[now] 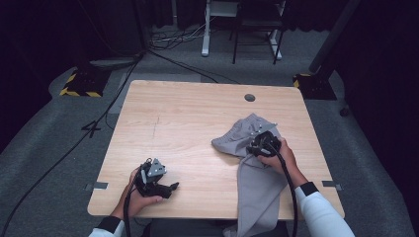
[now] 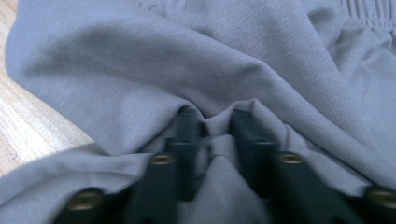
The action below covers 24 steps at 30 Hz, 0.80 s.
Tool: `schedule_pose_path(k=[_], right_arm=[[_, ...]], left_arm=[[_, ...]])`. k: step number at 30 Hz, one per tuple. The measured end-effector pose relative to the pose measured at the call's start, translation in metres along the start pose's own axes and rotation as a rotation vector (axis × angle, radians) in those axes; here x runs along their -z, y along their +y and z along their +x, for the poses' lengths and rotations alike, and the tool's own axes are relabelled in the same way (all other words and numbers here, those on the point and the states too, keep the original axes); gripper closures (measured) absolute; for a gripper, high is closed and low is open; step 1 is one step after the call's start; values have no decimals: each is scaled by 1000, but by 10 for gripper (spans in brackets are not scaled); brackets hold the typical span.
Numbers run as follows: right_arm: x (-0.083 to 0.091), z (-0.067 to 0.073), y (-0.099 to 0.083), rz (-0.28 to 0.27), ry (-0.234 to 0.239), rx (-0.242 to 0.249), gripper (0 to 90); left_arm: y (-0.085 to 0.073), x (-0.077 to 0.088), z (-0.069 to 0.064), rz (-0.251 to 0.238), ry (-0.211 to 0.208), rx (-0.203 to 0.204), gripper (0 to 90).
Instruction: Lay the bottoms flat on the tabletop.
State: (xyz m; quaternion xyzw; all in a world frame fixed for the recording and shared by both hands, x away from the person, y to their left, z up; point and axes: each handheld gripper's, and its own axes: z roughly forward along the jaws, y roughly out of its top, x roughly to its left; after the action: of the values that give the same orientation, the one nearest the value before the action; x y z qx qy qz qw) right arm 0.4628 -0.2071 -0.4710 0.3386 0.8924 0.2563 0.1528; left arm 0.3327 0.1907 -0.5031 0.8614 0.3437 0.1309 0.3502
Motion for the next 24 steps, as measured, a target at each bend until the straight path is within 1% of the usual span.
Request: schedule_pose_path(k=[1, 2, 3, 4, 5, 7, 8, 9, 10, 11, 12, 14, 15, 16, 17, 18, 19, 20, 21, 22, 23, 24], right_arm=[[1, 2, 2, 4, -1, 20, 838], [2, 5, 4, 0, -5, 36, 851], [7, 13, 12, -26, 13, 68, 858], [7, 13, 12, -26, 13, 68, 858], [15, 24, 21, -70, 43, 91, 860], [26, 35, 33, -123, 106, 99, 861], [26, 35, 33, -123, 106, 99, 861], [32, 41, 39, -151, 128, 107, 861], [46, 52, 51, -205, 158, 127, 861], [54, 55, 57, -234, 166, 137, 861], [54, 55, 57, -234, 166, 137, 861], [72, 59, 66, -293, 186, 147, 860], [81, 59, 69, -322, 182, 147, 860], [90, 57, 70, -348, 176, 143, 859], [105, 48, 69, -381, 139, 127, 857], [105, 48, 69, -381, 139, 127, 857], [111, 41, 67, -398, 122, 110, 855], [115, 33, 62, -412, 113, 82, 853], [117, 24, 57, -412, 92, 53, 852], [119, 15, 50, -408, 56, 30, 852], [118, 6, 42, -403, 30, 5, 850], [112, -14, 23, -357, -21, -46, 849]], left_arm=[[0, 0, 0, 0, -3, 0, 173], [0, 0, 0, 0, -5, 1, 173], [0, 0, 0, 0, -5, 0, 173], [0, 0, 0, 0, -5, 0, 173], [0, 0, 0, 0, -6, -1, 173], [1, -1, 0, 2, -6, -10, 173], [1, -1, 0, 2, -6, -10, 173], [1, -1, 0, 1, -7, -9, 173], [1, -1, 0, 1, -7, -9, 173], [1, -1, 0, 1, -7, -9, 173], [1, -1, 0, 1, -7, -8, 173], [1, -1, 0, 1, -7, -8, 173], [1, -1, 0, 1, -7, -8, 173], [1, -1, 0, 1, -7, -8, 173], [1, -1, 0, 1, -7, -8, 173], [1, -1, 0, 1, -9, -8, 173], [1, -1, 0, 1, -9, -9, 173], [1, -1, 0, 1, -9, -8, 173], [2, -1, 0, 1, -9, -8, 173], [2, -2, 0, 1, -10, -11, 173], [3, -3, -1, 0, -12, -7, 173], [3, -3, -1, 1, -11, -9, 173]])
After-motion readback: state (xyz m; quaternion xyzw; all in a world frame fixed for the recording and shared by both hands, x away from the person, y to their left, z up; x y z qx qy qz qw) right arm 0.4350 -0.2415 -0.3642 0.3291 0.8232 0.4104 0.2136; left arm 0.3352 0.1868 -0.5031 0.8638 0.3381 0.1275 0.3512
